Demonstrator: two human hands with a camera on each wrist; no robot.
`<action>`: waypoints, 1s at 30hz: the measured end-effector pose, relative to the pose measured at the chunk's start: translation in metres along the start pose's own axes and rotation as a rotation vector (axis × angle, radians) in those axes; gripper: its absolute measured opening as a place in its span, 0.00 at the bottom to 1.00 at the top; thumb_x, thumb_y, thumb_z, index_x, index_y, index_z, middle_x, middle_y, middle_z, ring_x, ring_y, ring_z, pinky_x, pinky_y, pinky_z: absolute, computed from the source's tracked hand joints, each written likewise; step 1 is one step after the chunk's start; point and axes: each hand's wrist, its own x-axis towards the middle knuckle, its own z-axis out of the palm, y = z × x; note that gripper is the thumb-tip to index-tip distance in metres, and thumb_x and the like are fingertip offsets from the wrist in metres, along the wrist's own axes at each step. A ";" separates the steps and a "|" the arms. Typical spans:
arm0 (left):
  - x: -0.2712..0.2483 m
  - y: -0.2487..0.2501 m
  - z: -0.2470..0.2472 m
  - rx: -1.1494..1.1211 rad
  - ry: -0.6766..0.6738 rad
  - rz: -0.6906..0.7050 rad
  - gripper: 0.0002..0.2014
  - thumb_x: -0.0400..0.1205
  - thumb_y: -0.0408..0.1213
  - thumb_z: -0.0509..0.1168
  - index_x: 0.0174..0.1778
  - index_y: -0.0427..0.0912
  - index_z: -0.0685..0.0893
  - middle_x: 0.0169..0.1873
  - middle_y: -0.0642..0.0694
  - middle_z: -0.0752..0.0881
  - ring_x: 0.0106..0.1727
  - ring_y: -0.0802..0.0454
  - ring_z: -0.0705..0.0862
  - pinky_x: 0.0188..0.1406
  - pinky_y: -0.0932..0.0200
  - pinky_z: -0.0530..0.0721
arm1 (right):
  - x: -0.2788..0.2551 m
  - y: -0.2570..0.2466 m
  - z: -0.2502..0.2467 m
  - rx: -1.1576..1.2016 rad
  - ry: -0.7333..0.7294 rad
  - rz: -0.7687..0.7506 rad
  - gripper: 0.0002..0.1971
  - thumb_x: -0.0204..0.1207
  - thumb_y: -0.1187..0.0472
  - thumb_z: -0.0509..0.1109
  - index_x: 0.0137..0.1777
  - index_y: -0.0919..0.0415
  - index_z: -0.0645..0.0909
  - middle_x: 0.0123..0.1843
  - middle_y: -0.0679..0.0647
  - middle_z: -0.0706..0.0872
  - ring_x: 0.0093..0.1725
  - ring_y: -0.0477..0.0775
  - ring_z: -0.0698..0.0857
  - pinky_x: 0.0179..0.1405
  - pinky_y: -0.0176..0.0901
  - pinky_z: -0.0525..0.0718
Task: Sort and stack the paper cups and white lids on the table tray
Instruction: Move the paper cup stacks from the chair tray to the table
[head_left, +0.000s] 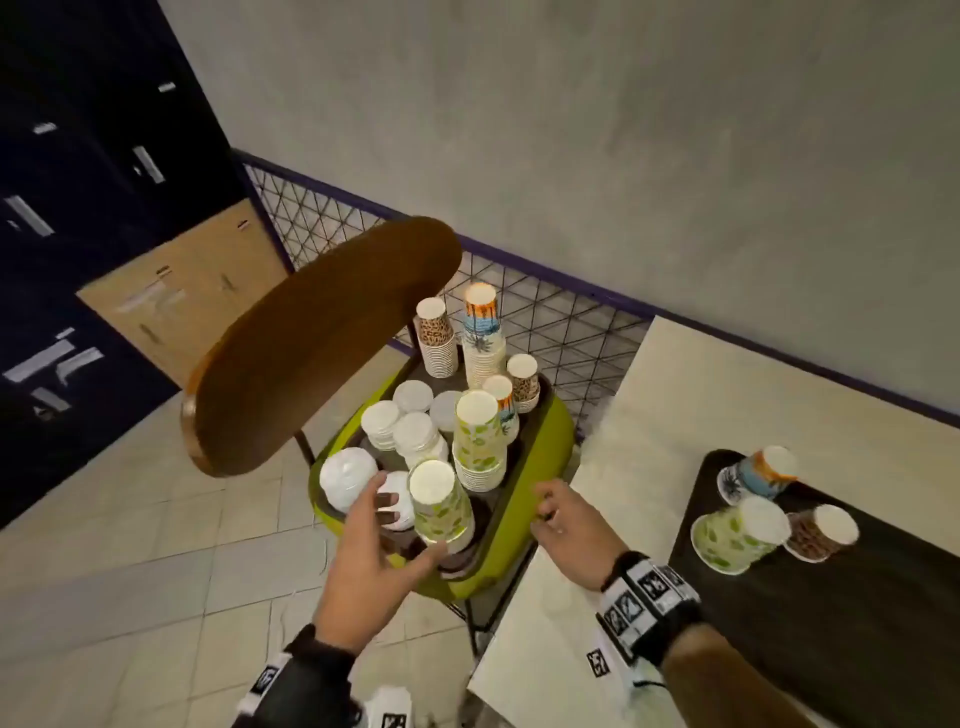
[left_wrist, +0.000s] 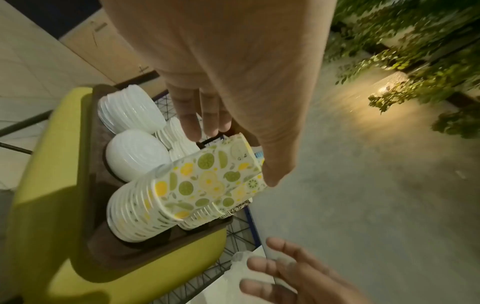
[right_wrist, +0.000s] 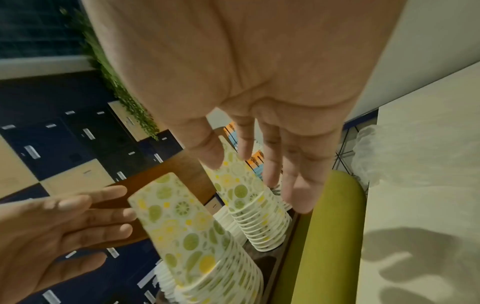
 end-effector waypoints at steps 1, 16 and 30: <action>0.010 -0.001 0.002 -0.027 -0.005 -0.001 0.51 0.68 0.50 0.86 0.82 0.65 0.61 0.72 0.62 0.77 0.70 0.63 0.79 0.63 0.65 0.85 | 0.013 -0.001 0.004 0.015 0.036 0.016 0.24 0.83 0.57 0.68 0.77 0.48 0.66 0.70 0.53 0.79 0.63 0.53 0.84 0.61 0.38 0.82; 0.050 -0.034 0.056 -0.134 0.057 -0.040 0.41 0.63 0.52 0.86 0.71 0.62 0.75 0.66 0.63 0.83 0.70 0.62 0.81 0.70 0.44 0.85 | 0.099 -0.028 0.028 0.057 0.265 -0.026 0.46 0.74 0.54 0.80 0.86 0.51 0.56 0.81 0.57 0.66 0.78 0.59 0.74 0.72 0.48 0.75; 0.048 -0.061 0.080 -0.055 0.112 -0.060 0.42 0.68 0.42 0.87 0.78 0.49 0.76 0.70 0.54 0.81 0.74 0.55 0.78 0.77 0.51 0.78 | 0.123 -0.017 0.054 0.025 0.288 0.008 0.55 0.66 0.40 0.83 0.87 0.51 0.53 0.81 0.57 0.65 0.79 0.62 0.72 0.73 0.57 0.78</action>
